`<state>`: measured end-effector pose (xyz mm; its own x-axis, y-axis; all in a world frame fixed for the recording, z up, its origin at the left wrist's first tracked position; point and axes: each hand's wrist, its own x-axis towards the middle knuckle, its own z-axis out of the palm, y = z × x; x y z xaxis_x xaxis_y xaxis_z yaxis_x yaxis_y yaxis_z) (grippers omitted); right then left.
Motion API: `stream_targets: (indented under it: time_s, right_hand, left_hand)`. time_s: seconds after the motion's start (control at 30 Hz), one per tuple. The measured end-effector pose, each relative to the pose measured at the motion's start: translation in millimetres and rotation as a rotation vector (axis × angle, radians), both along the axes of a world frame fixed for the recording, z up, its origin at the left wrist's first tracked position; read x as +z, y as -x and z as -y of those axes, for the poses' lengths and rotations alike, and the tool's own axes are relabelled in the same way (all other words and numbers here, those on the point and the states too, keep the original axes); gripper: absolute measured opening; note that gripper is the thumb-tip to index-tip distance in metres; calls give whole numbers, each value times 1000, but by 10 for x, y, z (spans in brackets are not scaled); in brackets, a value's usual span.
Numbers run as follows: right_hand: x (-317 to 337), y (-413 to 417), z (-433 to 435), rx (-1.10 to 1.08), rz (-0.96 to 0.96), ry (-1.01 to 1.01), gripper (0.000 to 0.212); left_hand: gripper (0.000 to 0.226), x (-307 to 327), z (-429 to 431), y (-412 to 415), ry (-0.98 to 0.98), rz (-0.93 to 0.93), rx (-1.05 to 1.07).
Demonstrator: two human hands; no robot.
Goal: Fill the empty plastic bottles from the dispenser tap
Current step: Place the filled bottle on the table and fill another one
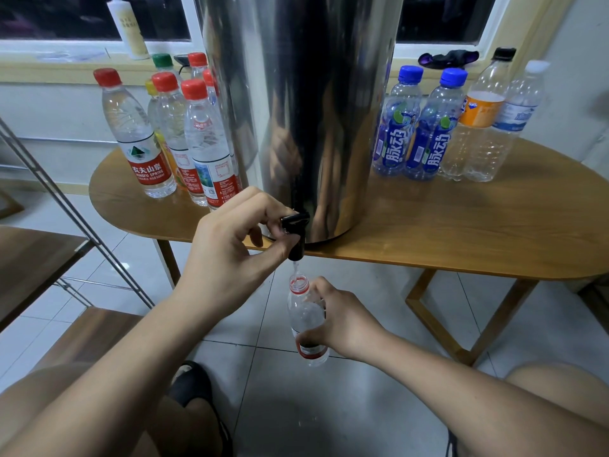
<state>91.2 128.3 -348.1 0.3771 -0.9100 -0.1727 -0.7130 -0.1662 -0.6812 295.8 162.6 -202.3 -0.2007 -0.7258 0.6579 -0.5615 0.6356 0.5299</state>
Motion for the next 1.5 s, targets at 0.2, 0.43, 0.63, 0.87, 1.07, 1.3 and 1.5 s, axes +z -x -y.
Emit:
stream_targets:
  time_s: [0.2,0.43,0.63,0.87,1.07,1.3,1.5]
  right_hand:
    - [9,0,3,3,-5,3,73]
    - [9,-4,1,3,-9,-1,71]
    - [16,-10,-3,2,-12,3,72]
    - [20,-12,-4,-2,-26,2,74]
    - [36,-18,-7,3,-34,1,74]
    - [52,-20,-14,-1,-37,-7,74]
    - [62,-31,-17,2,-47,-9,75]
  left_hand:
    - [32,6,1,0,2,-3,-5]
    - [33,14,-4,0,1,-5,-11]
    - [31,8,1,-4,-3,0,-5]
    - [32,7,-5,-5,-4,-5,-3]
    - [26,-2,-5,-7,-12,-2,2]
    - [18,-5,-6,-13,-18,4,10]
    - [22,4,-12,-8,-20,2,3]
